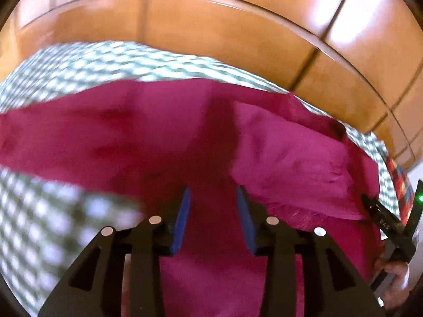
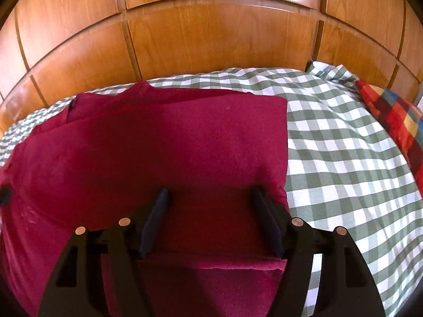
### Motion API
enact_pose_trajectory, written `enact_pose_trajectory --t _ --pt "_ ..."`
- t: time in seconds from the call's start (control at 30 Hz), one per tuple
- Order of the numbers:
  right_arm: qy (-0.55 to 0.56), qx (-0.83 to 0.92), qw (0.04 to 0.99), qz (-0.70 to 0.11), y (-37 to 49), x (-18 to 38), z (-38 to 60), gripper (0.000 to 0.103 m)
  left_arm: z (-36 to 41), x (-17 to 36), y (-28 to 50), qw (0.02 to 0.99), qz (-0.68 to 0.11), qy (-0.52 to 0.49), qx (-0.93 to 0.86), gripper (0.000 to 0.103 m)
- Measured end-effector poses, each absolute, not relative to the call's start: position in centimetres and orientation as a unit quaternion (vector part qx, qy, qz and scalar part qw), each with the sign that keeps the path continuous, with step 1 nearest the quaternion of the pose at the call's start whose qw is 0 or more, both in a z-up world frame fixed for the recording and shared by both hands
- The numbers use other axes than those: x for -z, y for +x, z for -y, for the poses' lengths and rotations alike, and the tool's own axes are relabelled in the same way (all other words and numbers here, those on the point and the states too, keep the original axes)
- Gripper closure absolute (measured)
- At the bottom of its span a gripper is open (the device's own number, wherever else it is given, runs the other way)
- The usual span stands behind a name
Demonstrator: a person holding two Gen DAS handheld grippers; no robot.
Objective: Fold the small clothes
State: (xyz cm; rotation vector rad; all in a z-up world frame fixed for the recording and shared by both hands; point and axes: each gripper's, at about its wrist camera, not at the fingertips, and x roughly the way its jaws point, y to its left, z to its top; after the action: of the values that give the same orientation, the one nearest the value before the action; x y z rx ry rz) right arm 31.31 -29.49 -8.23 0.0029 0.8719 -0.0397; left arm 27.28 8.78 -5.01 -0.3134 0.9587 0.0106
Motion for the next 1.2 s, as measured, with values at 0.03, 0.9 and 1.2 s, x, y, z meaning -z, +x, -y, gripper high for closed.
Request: enact_pose_trajectory --t 0.03,0.9,1.2 --pt "-0.010 0.028 0.905 -0.424 31.0 7.7 29.2 0.029 -10.0 4.9 26.5 0.874 -0.457 -0.166 -0.006 0.077" --pt "-0.059 -0.084 0.893 -0.439 21.7 10.2 20.5 0.003 -43.6 7.5 17.0 0.777 -0.351 -0.441 -0.279 0.058" --pt "-0.064 -0.084 0.896 -0.431 21.5 10.3 20.2 0.003 -41.2 3.5 21.7 0.821 -0.359 -0.371 -0.244 0.103"
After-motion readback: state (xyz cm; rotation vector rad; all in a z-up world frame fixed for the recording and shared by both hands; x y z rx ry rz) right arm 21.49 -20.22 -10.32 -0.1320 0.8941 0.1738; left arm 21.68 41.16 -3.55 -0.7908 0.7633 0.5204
